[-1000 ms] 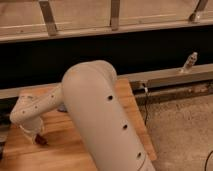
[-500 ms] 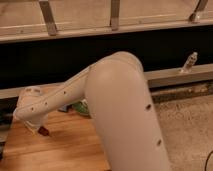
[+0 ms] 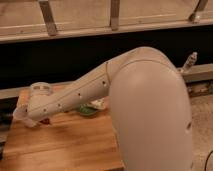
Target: Place the pepper in the ceramic cup
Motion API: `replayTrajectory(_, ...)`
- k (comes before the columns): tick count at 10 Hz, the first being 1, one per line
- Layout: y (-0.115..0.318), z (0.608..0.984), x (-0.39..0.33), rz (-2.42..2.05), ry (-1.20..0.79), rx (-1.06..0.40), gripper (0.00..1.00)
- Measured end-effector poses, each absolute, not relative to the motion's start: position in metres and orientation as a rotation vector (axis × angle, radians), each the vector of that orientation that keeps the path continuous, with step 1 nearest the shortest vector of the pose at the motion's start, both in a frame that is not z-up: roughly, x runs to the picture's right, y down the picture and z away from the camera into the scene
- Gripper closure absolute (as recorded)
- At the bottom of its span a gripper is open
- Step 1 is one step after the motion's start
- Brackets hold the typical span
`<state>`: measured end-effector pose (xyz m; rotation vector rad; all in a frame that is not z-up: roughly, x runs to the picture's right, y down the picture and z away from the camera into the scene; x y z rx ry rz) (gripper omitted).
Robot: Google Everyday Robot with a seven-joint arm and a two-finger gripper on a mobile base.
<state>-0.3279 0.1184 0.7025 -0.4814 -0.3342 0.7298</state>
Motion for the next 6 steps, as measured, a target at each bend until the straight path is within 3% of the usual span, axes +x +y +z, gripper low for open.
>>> replayTrajectory(6, 0.047, 0.676, -0.350, 0.663, -0.489, -0.384, 0.86)
